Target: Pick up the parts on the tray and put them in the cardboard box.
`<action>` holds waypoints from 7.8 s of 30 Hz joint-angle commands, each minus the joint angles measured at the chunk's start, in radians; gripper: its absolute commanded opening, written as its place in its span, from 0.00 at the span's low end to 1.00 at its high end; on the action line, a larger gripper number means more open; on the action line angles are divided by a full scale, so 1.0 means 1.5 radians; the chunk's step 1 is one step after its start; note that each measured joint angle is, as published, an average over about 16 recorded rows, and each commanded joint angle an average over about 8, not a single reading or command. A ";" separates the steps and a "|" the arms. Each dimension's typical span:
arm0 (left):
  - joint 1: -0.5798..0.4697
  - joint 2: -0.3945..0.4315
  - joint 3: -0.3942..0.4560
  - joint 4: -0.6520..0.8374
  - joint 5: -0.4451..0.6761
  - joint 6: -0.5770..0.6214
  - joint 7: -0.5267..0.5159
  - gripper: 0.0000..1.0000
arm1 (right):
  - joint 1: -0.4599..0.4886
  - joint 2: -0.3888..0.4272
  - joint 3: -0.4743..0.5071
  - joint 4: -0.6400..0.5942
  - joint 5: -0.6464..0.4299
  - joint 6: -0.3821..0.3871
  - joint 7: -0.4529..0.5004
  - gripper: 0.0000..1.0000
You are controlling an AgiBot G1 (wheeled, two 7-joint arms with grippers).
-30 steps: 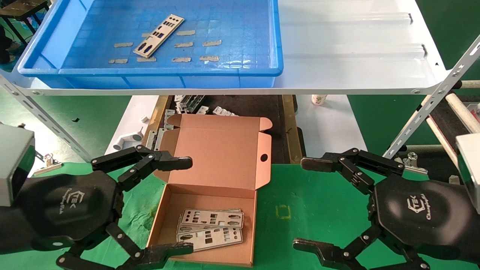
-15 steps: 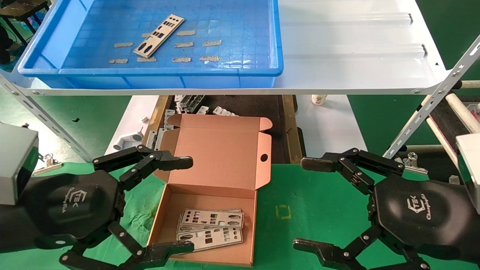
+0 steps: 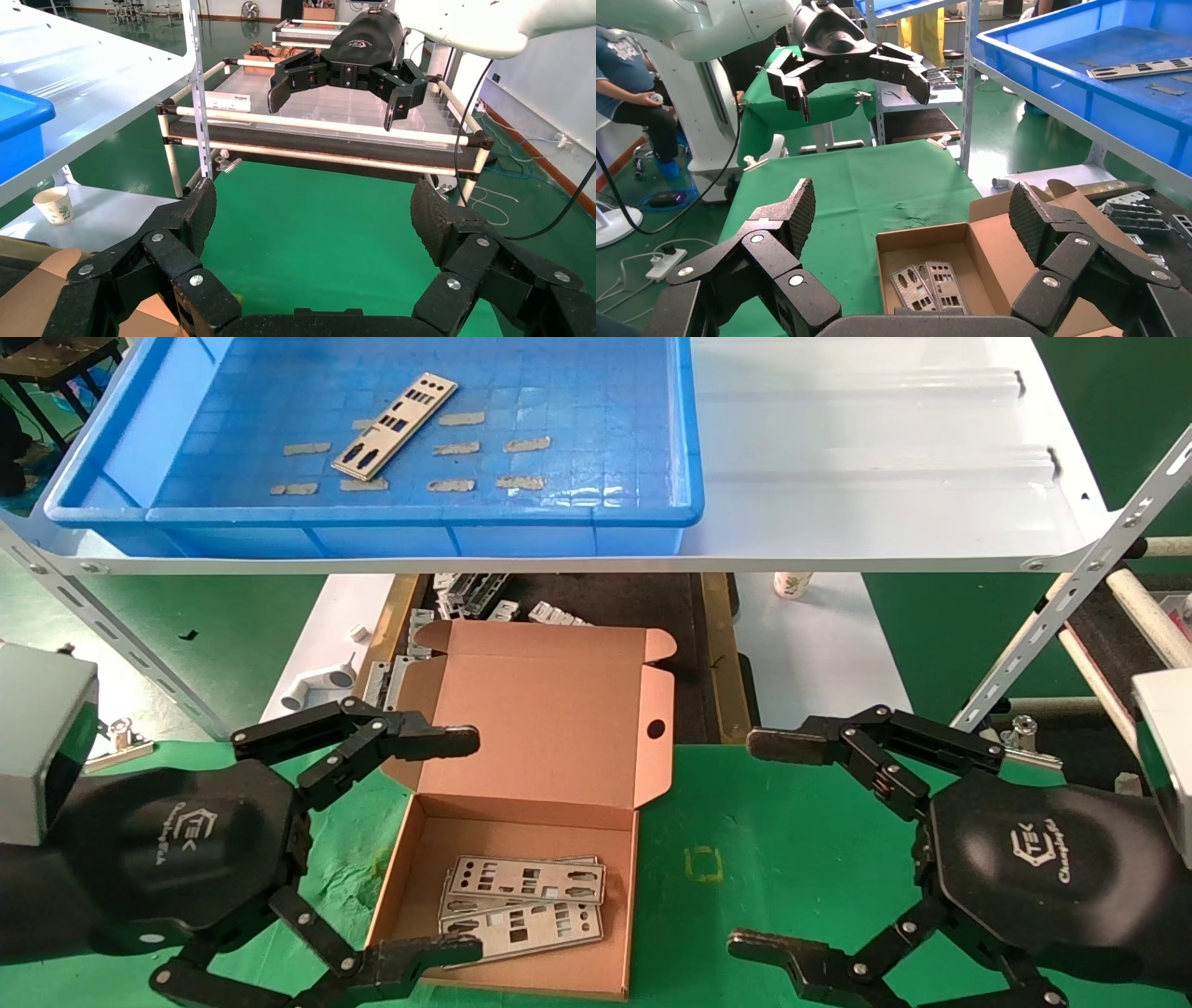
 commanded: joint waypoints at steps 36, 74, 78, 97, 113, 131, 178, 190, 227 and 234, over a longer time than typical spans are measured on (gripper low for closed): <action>-0.001 0.000 0.001 0.001 0.000 0.000 0.001 1.00 | 0.000 0.000 0.000 0.000 0.000 0.000 0.000 1.00; -0.001 0.001 0.001 0.001 0.000 0.000 0.001 1.00 | 0.000 0.000 0.000 0.000 0.000 0.000 0.000 1.00; -0.001 0.001 0.001 0.001 0.000 0.000 0.001 1.00 | 0.000 0.000 0.000 0.000 0.000 0.000 0.000 1.00; -0.001 0.001 0.001 0.001 0.000 0.000 0.001 1.00 | 0.000 0.000 0.000 0.000 0.000 0.000 0.000 1.00; -0.001 0.001 0.001 0.001 0.000 0.000 0.001 1.00 | 0.000 0.000 0.000 0.000 0.000 0.000 0.000 1.00; -0.001 0.001 0.001 0.001 0.000 0.000 0.001 1.00 | 0.000 0.000 0.000 0.000 0.000 0.000 0.000 1.00; -0.001 0.001 0.001 0.001 0.000 0.000 0.001 1.00 | 0.000 0.000 0.000 0.000 0.000 0.000 0.000 1.00; -0.001 0.001 0.001 0.001 0.000 0.000 0.001 1.00 | 0.000 0.000 0.000 0.000 0.000 0.000 0.000 1.00; -0.001 0.001 0.001 0.001 0.000 0.000 0.001 1.00 | 0.000 0.000 0.000 0.000 0.000 0.000 0.000 1.00; -0.001 0.001 0.001 0.001 0.000 0.000 0.001 1.00 | 0.000 0.000 0.000 0.000 0.000 0.000 0.000 1.00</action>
